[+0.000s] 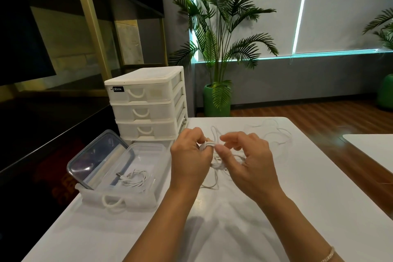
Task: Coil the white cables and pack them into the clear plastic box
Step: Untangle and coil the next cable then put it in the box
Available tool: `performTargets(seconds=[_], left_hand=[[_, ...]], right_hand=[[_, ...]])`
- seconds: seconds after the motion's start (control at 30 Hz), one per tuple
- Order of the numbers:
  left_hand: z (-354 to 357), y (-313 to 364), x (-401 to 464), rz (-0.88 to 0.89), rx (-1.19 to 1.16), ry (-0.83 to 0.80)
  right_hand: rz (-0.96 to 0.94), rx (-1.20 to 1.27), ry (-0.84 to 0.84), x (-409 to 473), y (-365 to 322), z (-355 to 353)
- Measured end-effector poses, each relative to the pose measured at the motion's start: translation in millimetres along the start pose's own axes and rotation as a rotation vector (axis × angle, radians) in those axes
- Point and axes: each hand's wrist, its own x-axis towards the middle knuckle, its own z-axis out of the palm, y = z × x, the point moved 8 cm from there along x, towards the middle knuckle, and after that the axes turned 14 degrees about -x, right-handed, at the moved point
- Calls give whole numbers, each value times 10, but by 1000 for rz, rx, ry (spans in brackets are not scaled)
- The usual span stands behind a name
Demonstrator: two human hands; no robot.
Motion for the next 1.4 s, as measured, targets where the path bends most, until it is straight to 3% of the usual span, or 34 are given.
performTargets(seconds=[0.2, 0.43, 0.87, 0.97, 1.23, 1.4], left_hand=[[140, -147, -5, -271, -58, -157], [271, -248, -109, -643, -434, -412], [255, -348, -139, -837, -649, -269], [274, -316, -128, -779, -605, -287], [166, -207, 32, -363, -270, -277], [155, -123, 44, -236, -142, -263]], right_hand=[[70, -37, -62, 17, 85, 39], [99, -97, -129, 34, 162, 48], [60, -131, -192, 48, 160, 104], [170, -108, -226, 48, 257, 131], [252, 30, -379, -17, 256, 266], [331, 137, -348, -11, 297, 211]])
